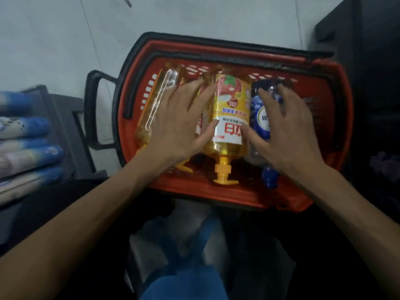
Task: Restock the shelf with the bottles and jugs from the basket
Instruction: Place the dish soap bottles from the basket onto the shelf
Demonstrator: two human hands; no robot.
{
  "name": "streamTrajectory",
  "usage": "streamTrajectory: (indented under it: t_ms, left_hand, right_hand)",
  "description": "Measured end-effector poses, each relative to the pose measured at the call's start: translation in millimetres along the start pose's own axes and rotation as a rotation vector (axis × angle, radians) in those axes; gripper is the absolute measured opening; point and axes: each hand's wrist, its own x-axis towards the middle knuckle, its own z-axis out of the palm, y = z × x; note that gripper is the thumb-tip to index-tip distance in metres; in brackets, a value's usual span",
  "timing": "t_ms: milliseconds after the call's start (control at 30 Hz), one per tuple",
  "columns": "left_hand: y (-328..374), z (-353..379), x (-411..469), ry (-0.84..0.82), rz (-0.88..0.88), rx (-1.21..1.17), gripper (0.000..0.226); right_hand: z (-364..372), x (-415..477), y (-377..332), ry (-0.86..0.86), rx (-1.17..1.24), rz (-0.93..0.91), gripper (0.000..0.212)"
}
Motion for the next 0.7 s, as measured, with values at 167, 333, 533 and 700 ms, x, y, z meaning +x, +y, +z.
streamTrajectory:
  t_ms: [167,333,533,700]
  left_hand:
    - [-0.3,1.3,15.7,-0.113,0.093,0.025,0.071]
    - [5.9,0.6,7.5,-0.106,0.076,0.046,0.066]
    - [13.1,-1.6,-14.0,-0.130,0.051,0.131,0.075]
    - [22.1,-7.8,-37.2,-0.122,0.053,0.158,0.085]
  right_hand:
    - [-2.7,-6.6,-4.7,-0.102,-0.018,-0.075,0.074]
    - [-0.7,-28.4,-14.8,-0.105,-0.128,-0.163,0.064]
    - [-13.8,-55.8,-30.7,-0.033,-0.298,-0.063,0.068]
    - [-22.7,-82.2,-36.6,-0.025,-0.322,0.023,0.064]
